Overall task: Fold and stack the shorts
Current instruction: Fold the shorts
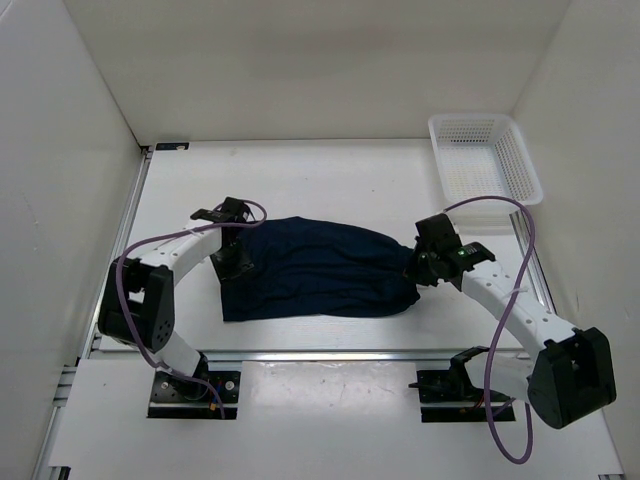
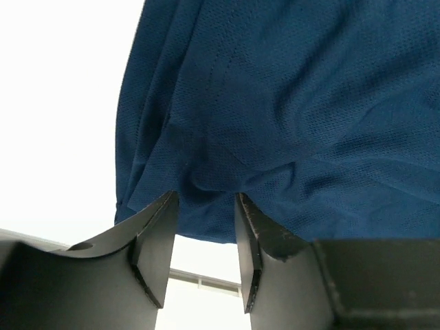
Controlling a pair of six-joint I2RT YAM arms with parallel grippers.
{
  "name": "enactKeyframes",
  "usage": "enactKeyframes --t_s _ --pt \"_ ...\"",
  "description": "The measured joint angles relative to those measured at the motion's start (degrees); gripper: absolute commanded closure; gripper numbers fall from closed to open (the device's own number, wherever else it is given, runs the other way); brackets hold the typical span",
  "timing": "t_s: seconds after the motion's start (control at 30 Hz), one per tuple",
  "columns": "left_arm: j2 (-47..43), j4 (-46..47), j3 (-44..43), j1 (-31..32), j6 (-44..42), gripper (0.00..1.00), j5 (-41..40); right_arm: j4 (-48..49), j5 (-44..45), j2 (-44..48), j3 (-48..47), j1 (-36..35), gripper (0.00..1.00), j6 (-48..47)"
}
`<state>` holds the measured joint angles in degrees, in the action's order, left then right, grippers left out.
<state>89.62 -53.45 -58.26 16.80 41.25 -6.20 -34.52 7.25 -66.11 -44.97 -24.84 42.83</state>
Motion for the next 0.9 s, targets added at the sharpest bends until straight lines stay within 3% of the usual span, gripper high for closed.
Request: enactKeyframes --t_s 0.03,0.1,0.2,0.3,0.33,0.37,0.43,0.63,0.9 --pt "0.2 0.0 0.0 0.3 -0.1 0.48 0.0 0.0 0.1 0.2 0.0 0.0 1.0 0.0" --pt "0.5 0.0 0.0 0.5 -0.3 0.29 -0.2 0.0 0.2 0.5 0.0 0.0 1.0 0.0" --pt "0.6 0.0 0.0 0.6 -0.2 0.29 -0.8 0.0 0.2 0.5 0.0 0.0 1.0 -0.3" --pt "1.7 0.2 0.0 0.6 -0.1 0.42 -1.0 0.0 0.2 0.5 0.0 0.0 1.0 -0.6" --pt "2.5 0.5 0.0 0.6 -0.1 0.51 -1.0 0.0 0.2 0.5 0.0 0.0 1.0 -0.7" --pt "3.3 0.8 0.0 0.6 -0.2 0.75 -0.9 0.0 0.3 0.5 0.0 0.0 1.0 -0.8" --pt "4.8 1.4 0.0 0.6 0.1 0.9 -0.9 0.0 0.4 0.5 0.0 0.0 1.0 -1.0" --pt "3.1 0.5 -0.5 0.6 0.1 0.9 -1.7 0.0 0.9 0.6 0.0 0.0 1.0 -1.1" --pt "-2.0 -4.7 -10.5 0.6 0.0 0.9 -4.7 -2.1 3.2 0.9 -3.1 0.0 1.0 -2.5"
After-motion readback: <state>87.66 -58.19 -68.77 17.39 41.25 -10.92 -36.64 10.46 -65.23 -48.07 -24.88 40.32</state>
